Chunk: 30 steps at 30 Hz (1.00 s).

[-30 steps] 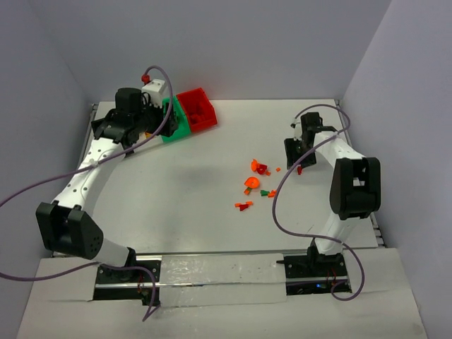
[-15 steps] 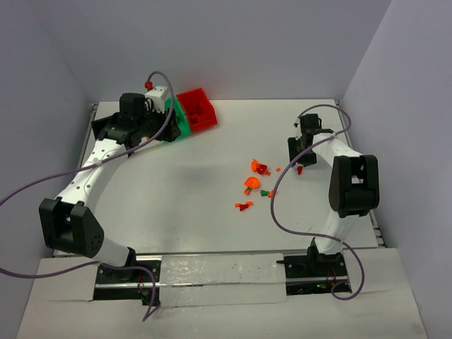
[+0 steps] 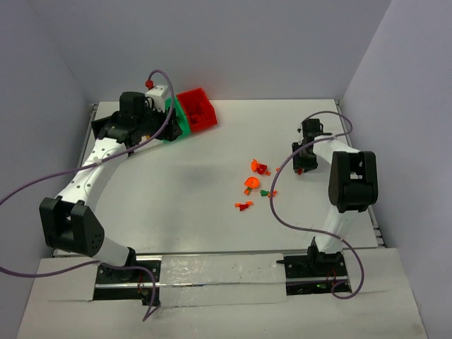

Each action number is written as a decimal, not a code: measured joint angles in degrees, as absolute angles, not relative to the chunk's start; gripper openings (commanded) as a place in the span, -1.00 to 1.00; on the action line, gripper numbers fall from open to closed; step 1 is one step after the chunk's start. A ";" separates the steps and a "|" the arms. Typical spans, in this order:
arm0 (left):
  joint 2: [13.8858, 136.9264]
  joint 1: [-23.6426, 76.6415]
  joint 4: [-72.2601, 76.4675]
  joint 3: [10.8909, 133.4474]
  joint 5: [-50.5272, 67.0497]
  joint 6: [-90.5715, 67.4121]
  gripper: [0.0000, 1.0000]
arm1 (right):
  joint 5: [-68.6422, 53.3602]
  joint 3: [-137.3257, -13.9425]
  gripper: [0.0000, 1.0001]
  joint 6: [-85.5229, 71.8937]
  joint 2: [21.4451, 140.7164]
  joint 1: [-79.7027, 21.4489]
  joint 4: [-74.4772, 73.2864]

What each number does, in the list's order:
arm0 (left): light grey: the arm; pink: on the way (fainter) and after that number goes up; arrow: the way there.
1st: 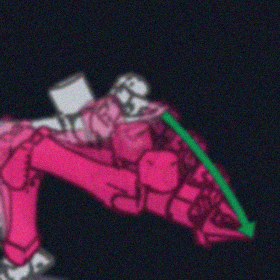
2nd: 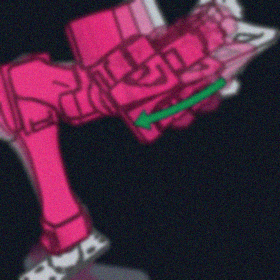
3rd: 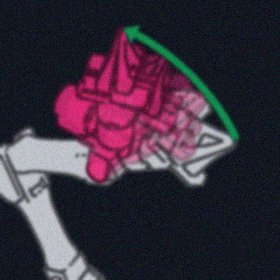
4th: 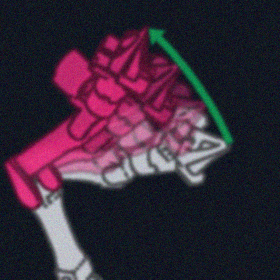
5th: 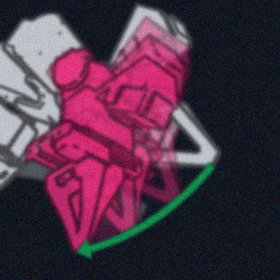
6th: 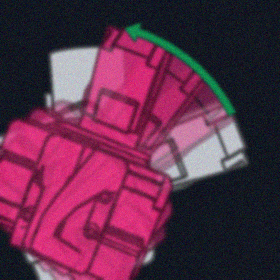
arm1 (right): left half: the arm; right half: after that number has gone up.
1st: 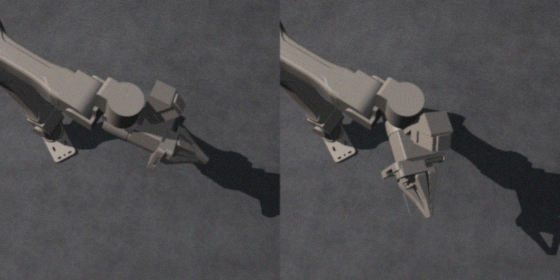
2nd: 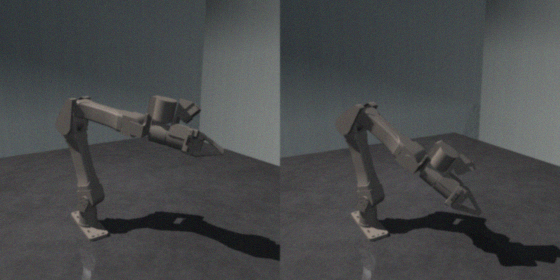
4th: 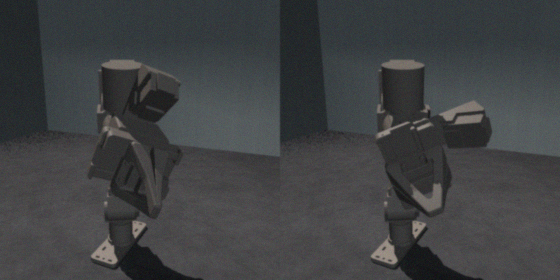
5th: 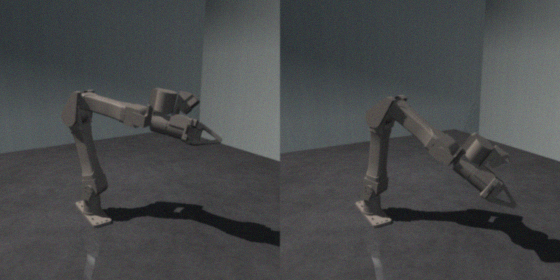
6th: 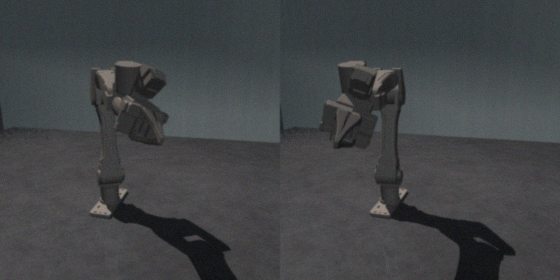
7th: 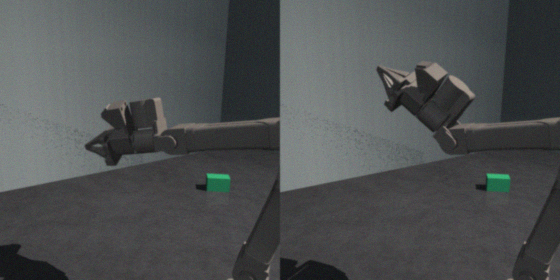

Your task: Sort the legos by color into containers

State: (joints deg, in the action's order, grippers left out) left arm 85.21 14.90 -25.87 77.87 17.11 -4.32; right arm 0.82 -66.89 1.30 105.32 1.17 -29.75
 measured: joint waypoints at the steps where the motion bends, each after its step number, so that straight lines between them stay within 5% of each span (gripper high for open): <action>1: 85.21 14.90 -25.88 77.87 17.23 -4.32 0.30 | 0.74 -66.87 -0.22 1.27 105.39 1.18 -29.61; 9: 87.18 14.90 -25.96 77.83 20.73 -5.36 0.19 | -2.75 -66.64 -1.00 1.67 105.41 1.29 -28.59; 16: 89.04 14.90 -23.47 74.20 35.28 -10.71 0.34 | -15.47 -62.13 -1.00 7.01 98.52 -1.10 -28.32; 23: 91.16 15.86 -14.32 70.19 48.78 -23.12 0.38 | -25.04 -62.51 -1.00 10.58 79.84 -15.98 -26.90; 30: 92.51 19.06 -8.02 69.73 54.55 -32.75 0.46 | -27.28 -65.32 -1.00 10.83 76.06 -25.93 -25.76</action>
